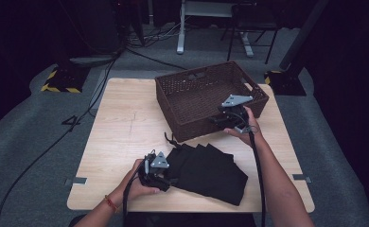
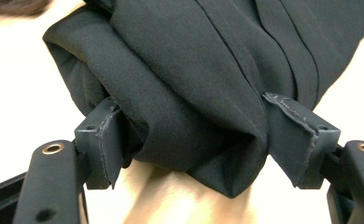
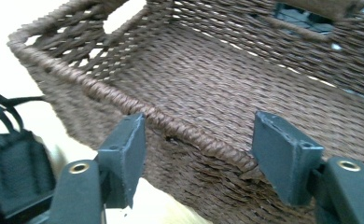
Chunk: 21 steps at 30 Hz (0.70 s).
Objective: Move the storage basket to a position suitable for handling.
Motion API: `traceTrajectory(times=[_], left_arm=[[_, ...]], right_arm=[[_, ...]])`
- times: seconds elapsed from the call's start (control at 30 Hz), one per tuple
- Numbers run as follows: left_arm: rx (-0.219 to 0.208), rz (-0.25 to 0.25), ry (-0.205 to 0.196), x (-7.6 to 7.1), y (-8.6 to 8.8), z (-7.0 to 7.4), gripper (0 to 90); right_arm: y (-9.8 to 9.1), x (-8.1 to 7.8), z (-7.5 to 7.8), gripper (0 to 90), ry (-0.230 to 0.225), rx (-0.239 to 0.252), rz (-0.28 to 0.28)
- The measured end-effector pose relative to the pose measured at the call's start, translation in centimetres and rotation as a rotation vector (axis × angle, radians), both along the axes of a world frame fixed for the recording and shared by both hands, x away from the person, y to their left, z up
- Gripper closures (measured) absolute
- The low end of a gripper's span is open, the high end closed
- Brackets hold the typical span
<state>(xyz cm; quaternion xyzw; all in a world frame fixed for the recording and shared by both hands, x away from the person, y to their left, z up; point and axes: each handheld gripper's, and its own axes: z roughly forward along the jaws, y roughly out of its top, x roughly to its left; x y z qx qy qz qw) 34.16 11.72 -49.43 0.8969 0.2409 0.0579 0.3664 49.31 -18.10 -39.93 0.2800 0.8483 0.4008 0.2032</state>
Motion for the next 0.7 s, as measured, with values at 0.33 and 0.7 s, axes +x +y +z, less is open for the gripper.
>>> traceTrajectory(times=[0.33,0.7], left_arm=[[0.011,-0.058,-0.013,-1.3,-2.1,-0.2,27.8],[0.009,-0.077,-0.014,-1.6,-2.2,0.2,28.7]], right_arm=[[3.5,-1.9,-0.1,39.7,0.024,-0.043,0.041],[4.0,-3.9,0.8,26.5,0.033,0.014,0.072]])
